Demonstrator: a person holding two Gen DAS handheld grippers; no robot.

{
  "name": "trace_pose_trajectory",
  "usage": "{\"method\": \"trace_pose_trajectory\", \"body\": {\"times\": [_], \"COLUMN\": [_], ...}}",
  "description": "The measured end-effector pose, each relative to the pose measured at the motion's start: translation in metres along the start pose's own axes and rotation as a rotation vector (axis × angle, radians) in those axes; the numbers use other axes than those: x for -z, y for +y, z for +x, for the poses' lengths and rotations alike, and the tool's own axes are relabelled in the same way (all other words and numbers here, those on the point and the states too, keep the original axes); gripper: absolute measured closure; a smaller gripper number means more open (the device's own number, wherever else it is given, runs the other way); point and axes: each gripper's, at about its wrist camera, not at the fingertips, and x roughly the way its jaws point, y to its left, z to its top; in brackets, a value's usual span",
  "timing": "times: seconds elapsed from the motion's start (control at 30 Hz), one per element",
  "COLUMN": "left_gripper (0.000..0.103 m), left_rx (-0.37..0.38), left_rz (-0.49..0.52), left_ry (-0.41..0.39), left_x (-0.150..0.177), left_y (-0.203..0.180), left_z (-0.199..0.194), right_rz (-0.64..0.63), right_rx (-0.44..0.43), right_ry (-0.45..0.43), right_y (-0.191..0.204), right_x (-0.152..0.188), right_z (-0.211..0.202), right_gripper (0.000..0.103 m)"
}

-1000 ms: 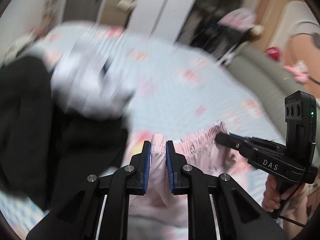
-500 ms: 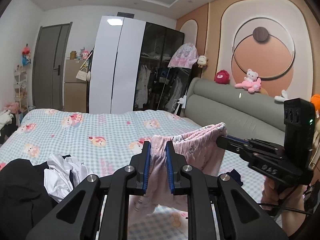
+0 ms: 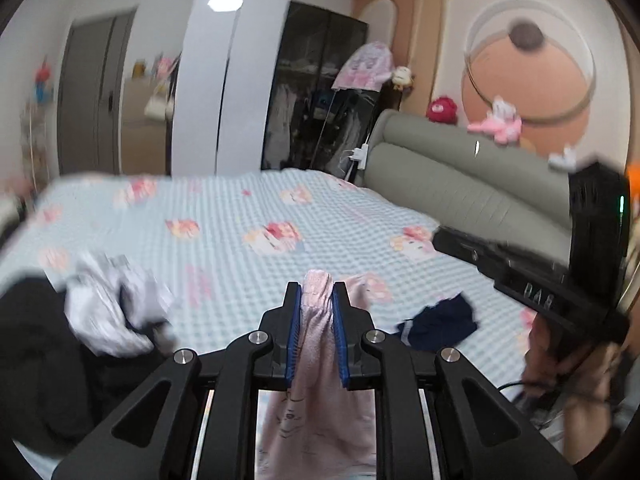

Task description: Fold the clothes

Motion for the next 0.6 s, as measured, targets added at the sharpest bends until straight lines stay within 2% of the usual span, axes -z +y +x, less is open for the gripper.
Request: {"method": "trace_pose_trajectory", "body": {"times": [0.1,0.17,0.2,0.27,0.33,0.37,0.47,0.53,0.6], "left_gripper": [0.087,0.087,0.087,0.086,0.086,0.085,0.085,0.085,0.076], "left_rx": [0.034,0.052,0.052,0.051,0.062,0.064,0.029,0.043,0.082], "left_rz": [-0.002,0.000,-0.001,-0.033,-0.080,-0.117,-0.181,-0.219,-0.246], "left_ry": [0.001,0.017,0.031,0.114,0.223,0.309,0.459,0.524,0.558], "left_x": [-0.002,0.017,0.029,0.068,0.112,0.145,0.204,0.231,0.244], "left_y": [-0.003,-0.003,-0.002,0.004,0.011,0.016,0.026,0.030,0.034], "left_z": [0.002,0.004,0.006,0.017,0.032,0.045,0.062,0.065,0.063], "right_rz": [-0.004,0.015,0.036,0.093,0.157,0.187,0.244,0.259,0.271], "right_rx": [-0.038,-0.096,-0.124,-0.168,-0.197,-0.209,-0.219,-0.206,-0.187], "right_ry": [0.011,0.065,0.107,0.212,0.327,0.380,0.513,0.577,0.628], "right_y": [0.006,0.009,0.009,0.008,0.007,0.007,0.009,0.011,0.013], "right_x": [-0.002,0.012,0.025,0.063,0.105,0.125,0.179,0.206,0.228], "right_z": [0.005,0.017,0.023,0.039,0.062,0.072,0.097,0.106,0.113], "right_gripper": [0.096,0.094,0.088,0.080,0.080,0.080,0.075,0.074,0.073]}}
